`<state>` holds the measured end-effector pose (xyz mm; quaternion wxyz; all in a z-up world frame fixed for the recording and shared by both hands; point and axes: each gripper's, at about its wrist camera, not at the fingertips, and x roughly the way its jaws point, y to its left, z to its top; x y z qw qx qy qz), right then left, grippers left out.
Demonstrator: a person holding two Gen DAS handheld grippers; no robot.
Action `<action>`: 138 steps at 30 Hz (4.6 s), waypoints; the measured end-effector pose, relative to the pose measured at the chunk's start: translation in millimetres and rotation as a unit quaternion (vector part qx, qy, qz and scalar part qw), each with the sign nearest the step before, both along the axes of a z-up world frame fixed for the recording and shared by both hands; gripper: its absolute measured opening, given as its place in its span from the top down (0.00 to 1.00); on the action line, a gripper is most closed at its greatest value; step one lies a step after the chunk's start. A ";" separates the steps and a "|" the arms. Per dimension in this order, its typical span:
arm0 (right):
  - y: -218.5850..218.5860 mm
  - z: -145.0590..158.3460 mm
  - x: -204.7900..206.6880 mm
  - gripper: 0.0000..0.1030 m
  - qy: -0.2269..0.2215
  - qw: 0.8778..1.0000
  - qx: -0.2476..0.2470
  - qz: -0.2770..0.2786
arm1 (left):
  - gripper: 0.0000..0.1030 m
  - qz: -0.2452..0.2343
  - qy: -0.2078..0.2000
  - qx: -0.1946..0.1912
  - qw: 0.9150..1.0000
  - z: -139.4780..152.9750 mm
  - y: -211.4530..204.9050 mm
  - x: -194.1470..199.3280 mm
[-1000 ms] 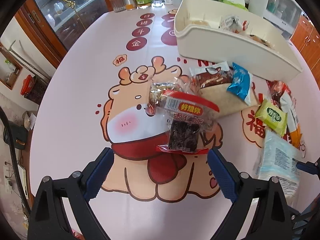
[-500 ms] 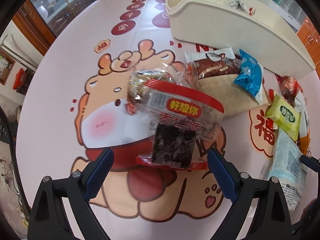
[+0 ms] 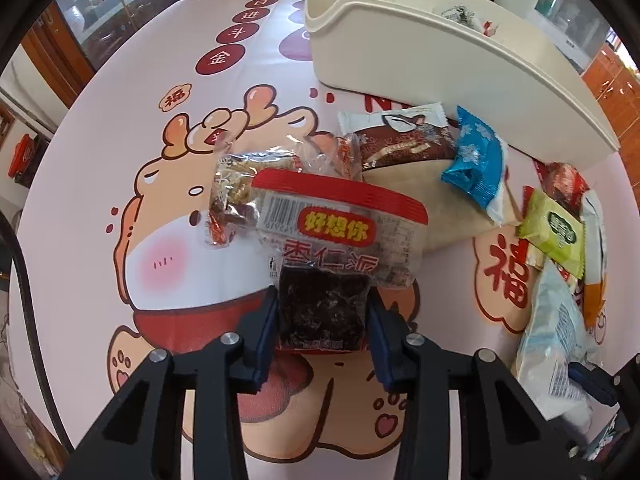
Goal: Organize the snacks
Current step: 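Grasp the red-lidded nut tub with the left gripper while the right grasps a clear printed packet, then lift both items over the white tray and open both grippers to drop them, then withdraw both open grippers from the tray, then grasp the clear nut bag with the left gripper while the right grasps the white-orange bar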
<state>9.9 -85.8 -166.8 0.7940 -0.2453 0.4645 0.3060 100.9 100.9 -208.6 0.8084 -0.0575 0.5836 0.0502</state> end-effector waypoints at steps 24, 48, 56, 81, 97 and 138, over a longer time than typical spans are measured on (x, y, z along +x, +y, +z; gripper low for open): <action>-24.2 129.4 32.1 0.85 -0.017 0.984 0.166 -0.061 | 0.63 -0.062 -0.108 0.008 0.992 148.7 -29.4 -46.6; -40.3 282.7 184.3 0.85 -0.176 0.939 0.196 -0.219 | 0.62 -0.118 -0.216 0.067 0.967 294.6 -29.5 114.1; -36.9 264.9 228.4 0.85 -0.159 0.933 0.177 -0.269 | 0.62 -0.129 -0.200 0.049 0.970 274.5 -29.5 153.1; -18.0 200.7 280.2 0.45 -0.096 0.934 0.128 -0.319 | 0.10 -0.130 -0.183 0.069 0.972 223.7 -35.8 188.1; -5.4 205.4 264.9 0.34 -0.072 0.944 0.116 -0.301 | 0.10 -0.125 -0.188 0.069 0.972 237.9 -32.7 160.4; -26.9 205.8 106.8 0.34 -0.119 0.961 0.084 -0.235 | 0.10 -0.116 -0.181 0.099 0.972 247.5 -26.3 15.1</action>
